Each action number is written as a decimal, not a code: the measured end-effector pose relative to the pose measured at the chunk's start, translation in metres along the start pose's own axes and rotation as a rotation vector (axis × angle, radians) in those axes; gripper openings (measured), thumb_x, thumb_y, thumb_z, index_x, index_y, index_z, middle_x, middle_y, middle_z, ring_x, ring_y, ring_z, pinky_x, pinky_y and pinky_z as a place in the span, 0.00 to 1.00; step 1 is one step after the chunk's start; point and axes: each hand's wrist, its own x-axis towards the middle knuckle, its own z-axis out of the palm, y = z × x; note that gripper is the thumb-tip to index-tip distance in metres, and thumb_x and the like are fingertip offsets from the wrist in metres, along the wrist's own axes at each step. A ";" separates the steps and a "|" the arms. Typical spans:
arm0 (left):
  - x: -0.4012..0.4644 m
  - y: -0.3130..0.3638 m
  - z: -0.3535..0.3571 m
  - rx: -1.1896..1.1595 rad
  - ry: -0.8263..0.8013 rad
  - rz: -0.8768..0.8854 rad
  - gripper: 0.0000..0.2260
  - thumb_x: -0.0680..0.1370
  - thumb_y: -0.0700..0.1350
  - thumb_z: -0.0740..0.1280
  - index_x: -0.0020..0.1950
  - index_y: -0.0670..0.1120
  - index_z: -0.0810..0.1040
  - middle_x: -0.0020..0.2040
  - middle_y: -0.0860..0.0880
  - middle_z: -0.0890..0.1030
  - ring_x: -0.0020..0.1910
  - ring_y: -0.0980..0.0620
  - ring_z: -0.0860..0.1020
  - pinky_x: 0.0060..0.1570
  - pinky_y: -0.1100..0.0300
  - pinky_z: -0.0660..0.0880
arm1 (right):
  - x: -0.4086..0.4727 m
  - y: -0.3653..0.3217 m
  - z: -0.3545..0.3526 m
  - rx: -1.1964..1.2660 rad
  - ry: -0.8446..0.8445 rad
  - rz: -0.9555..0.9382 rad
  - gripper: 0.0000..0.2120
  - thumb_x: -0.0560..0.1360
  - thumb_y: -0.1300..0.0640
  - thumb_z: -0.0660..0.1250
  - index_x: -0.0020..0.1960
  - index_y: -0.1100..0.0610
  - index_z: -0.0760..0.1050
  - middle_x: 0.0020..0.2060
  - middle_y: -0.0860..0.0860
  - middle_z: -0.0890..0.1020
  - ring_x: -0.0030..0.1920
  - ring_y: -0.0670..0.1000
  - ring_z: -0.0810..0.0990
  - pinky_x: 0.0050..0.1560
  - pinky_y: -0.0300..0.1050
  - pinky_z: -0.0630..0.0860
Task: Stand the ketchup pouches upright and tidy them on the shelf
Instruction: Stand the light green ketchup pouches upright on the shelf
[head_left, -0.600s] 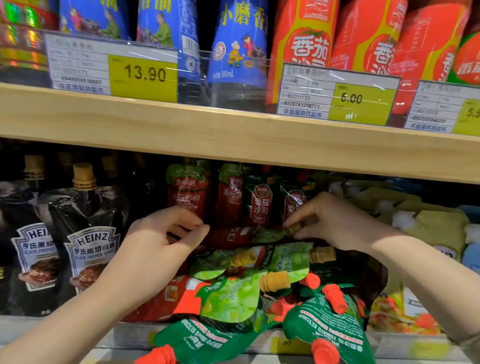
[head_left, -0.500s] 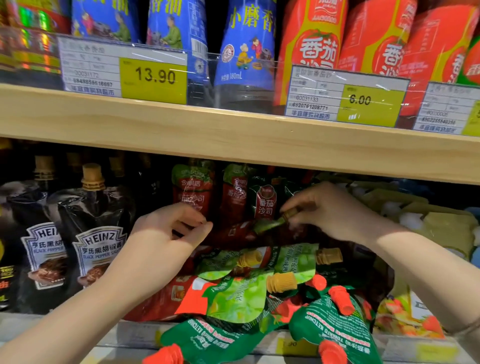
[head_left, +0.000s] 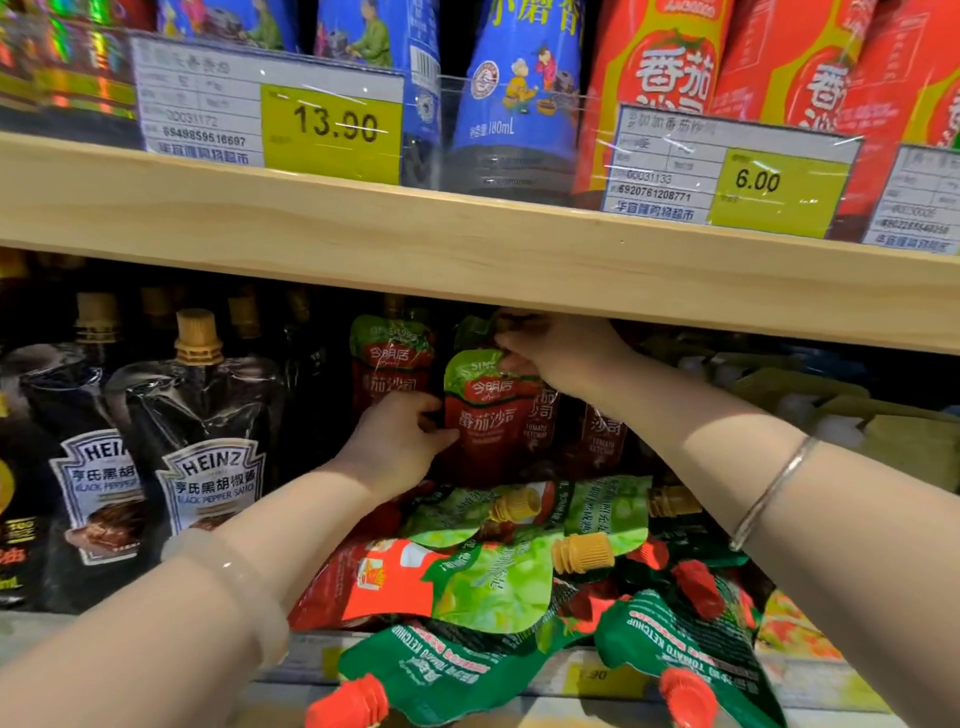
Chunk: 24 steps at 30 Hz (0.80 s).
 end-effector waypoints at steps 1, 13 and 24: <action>0.003 0.000 0.002 -0.013 -0.001 -0.013 0.12 0.76 0.40 0.65 0.59 0.41 0.78 0.56 0.40 0.82 0.54 0.44 0.80 0.54 0.57 0.75 | 0.001 0.000 0.001 -0.039 -0.025 0.007 0.16 0.76 0.62 0.63 0.62 0.67 0.70 0.59 0.64 0.78 0.57 0.61 0.79 0.63 0.52 0.74; 0.016 -0.008 0.006 -0.065 -0.016 -0.127 0.12 0.78 0.38 0.60 0.60 0.40 0.75 0.52 0.34 0.81 0.44 0.39 0.81 0.36 0.56 0.75 | 0.000 0.009 -0.004 -0.024 -0.057 0.213 0.17 0.74 0.67 0.64 0.62 0.60 0.70 0.61 0.55 0.74 0.66 0.57 0.70 0.65 0.45 0.68; 0.017 0.009 0.010 -0.133 -0.019 -0.236 0.14 0.76 0.32 0.56 0.58 0.38 0.76 0.50 0.41 0.77 0.52 0.42 0.76 0.47 0.58 0.71 | 0.009 0.022 0.005 0.208 -0.241 0.705 0.24 0.73 0.76 0.53 0.66 0.64 0.69 0.69 0.60 0.69 0.70 0.60 0.65 0.70 0.60 0.62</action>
